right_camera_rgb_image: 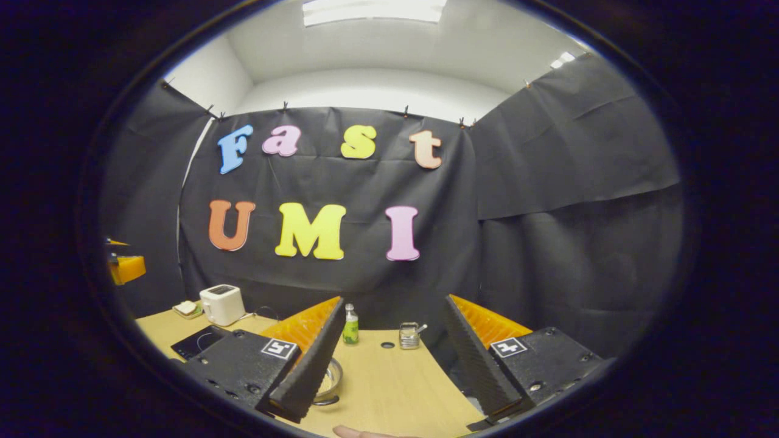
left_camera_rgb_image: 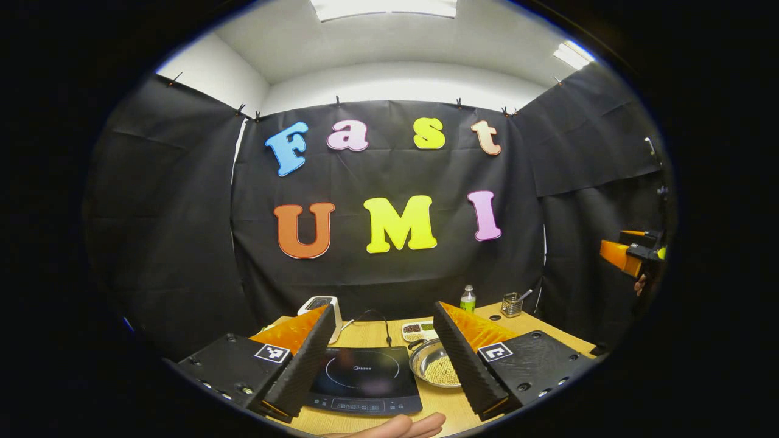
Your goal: First push the handle of the pot to place it horizontally, then grasp the pot with both hands and set it on the induction cooktop.
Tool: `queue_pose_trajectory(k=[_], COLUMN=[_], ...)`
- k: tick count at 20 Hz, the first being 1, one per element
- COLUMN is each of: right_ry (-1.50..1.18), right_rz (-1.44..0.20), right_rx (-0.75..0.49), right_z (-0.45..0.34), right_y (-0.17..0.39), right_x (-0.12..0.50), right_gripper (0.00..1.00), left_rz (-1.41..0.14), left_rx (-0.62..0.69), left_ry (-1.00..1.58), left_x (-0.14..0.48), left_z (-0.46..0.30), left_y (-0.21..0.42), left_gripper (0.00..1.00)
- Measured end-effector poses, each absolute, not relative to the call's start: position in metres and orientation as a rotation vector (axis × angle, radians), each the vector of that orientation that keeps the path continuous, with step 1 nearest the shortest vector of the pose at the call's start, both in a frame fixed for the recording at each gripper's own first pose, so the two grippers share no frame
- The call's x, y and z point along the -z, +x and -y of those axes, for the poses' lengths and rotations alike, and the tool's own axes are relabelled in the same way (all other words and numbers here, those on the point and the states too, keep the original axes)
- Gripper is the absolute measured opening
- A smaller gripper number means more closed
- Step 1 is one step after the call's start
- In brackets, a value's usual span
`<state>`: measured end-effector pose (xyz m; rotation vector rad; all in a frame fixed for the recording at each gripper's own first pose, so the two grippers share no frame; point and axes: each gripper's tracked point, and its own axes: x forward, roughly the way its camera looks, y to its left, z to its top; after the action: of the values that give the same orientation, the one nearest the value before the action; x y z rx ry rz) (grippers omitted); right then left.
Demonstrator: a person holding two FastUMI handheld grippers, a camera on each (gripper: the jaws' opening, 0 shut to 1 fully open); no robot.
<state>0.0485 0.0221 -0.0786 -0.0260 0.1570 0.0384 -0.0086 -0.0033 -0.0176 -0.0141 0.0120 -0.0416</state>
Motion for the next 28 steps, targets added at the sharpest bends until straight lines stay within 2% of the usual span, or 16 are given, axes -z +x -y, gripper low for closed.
queue_pose_trajectory(k=[1,4,6,8,9,11,12,13,14,17,19,20,23,28], right_ry=[-0.022,-0.041,-0.013,0.013,0.023,0.007,0.0,-0.006,-0.01,-0.039,-0.059,-0.059,-0.064,-0.07], right_rz=[-0.17,-0.273,-0.365,-0.474,-0.518,-0.604,-0.643,-0.681,-0.714,-0.792,-0.844,-0.87,-0.951,-1.026], right_rx=[-0.067,-0.168,-0.249,-0.289,-0.331,-0.337,-0.342,-0.344,-0.338,-0.33,-0.35,-0.369,-0.414,-0.505], right_z=[-0.032,-0.061,-0.085,-0.102,-0.113,-0.125,-0.128,-0.132,-0.133,-0.139,-0.144,-0.148,-0.156,-0.175], right_y=[0.052,0.059,0.06,0.063,0.061,0.063,0.064,0.063,0.063,0.065,0.059,0.056,0.039,0.019], right_x=[0.087,0.128,0.156,0.19,0.205,0.24,0.257,0.271,0.286,0.319,0.337,0.345,0.369,0.394], right_gripper=[0.97,0.76,0.47,0.04,0.0,0.0,0.04,0.0,0.04,0.04,0.0,0.04,0.01,0.04], left_rz=[-0.005,0.016,0.02,0.017,0.017,0.01,0.004,-0.005,-0.01,-0.032,-0.035,-0.033,-0.03,-0.047], left_rx=[0.041,0.012,-0.005,-0.008,-0.012,-0.016,-0.015,-0.017,-0.024,-0.013,-0.008,-0.011,-0.016,0.0], left_ry=[-0.018,-0.009,-0.004,-0.014,-0.013,-0.017,-0.023,-0.027,-0.029,-0.024,-0.015,-0.009,-0.005,-0.009], left_x=[0.017,0.015,0.018,0.021,0.021,0.026,0.029,0.033,0.035,0.046,0.047,0.047,0.049,0.053], left_z=[0.002,-0.008,-0.013,-0.016,-0.017,-0.023,-0.024,-0.025,-0.028,-0.027,-0.028,-0.029,-0.029,-0.025], left_y=[-0.01,-0.012,-0.011,-0.011,-0.011,-0.009,-0.009,-0.009,-0.009,-0.007,-0.006,-0.006,-0.006,-0.012], left_gripper=[0.96,0.96,0.96,0.96,0.96,0.96,0.96,0.96,0.96,0.96,0.96,0.96,0.96,0.96])
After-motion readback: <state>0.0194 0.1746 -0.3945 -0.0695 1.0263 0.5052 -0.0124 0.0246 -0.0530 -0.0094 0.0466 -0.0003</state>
